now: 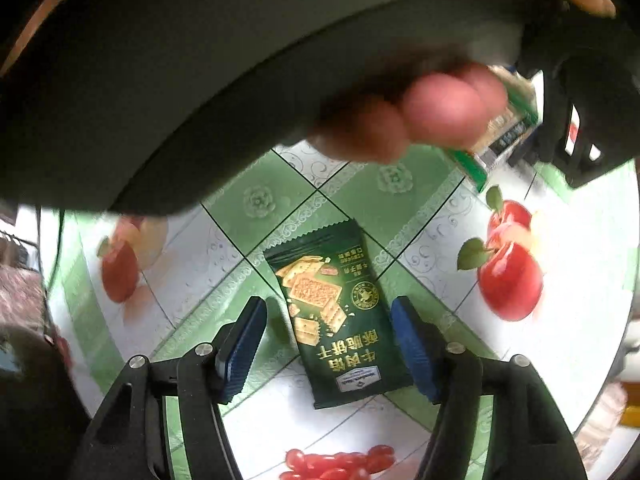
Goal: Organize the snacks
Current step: 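Grasp the long tan cracker pack with the left gripper while the right grasps the dark green pack, then carry the tan pack and dark green pack toward the white box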
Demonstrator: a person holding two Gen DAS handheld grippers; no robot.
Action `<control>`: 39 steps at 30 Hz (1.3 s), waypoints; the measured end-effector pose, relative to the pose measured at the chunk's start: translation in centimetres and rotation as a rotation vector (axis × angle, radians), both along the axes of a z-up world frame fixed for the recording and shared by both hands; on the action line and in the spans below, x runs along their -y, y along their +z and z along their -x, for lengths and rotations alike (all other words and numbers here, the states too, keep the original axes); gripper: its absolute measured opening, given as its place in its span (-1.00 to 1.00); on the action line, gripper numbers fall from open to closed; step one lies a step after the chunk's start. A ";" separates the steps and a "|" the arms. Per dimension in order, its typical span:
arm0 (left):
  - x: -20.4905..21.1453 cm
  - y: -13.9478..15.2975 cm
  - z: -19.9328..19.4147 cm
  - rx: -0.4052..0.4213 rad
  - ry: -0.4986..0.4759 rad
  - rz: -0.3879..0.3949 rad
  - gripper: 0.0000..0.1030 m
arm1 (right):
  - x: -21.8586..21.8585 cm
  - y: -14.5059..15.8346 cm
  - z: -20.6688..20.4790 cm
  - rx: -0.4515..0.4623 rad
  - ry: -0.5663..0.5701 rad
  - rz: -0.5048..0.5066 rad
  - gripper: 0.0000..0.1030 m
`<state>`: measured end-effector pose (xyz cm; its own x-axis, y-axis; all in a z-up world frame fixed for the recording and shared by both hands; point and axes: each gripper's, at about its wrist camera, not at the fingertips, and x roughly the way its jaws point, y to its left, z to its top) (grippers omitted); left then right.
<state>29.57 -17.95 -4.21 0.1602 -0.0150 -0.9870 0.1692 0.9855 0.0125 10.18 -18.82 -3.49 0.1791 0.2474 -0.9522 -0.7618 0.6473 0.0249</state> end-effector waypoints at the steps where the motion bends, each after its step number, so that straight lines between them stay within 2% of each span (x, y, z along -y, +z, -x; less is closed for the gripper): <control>1: 0.0 0.0 0.0 -0.002 0.000 0.000 -0.08 | -0.2 0.0 0.1 0.004 0.007 0.009 -0.03; 7: 0.3 0.0 0.3 0.019 -0.015 -0.006 -0.12 | -0.5 -0.1 1.2 -0.004 -0.015 0.024 -0.07; 8: 0.2 0.0 0.4 0.024 -0.014 -0.004 -0.12 | -1.0 -0.5 2.7 -0.007 -0.023 0.022 -0.08; 20: -1.9 0.0 3.8 0.068 0.005 -0.010 -0.12 | 2.0 -0.6 3.7 -0.031 -0.118 0.019 -0.07; 32: -6.7 -0.9 10.5 0.059 0.014 -0.018 -0.13 | 3.9 -1.6 3.9 -0.062 -0.337 -0.007 -0.07; 39: -10.8 -1.1 16.8 0.070 0.022 -0.004 -0.13 | 4.0 -2.0 5.1 -0.060 -0.453 -0.040 -0.07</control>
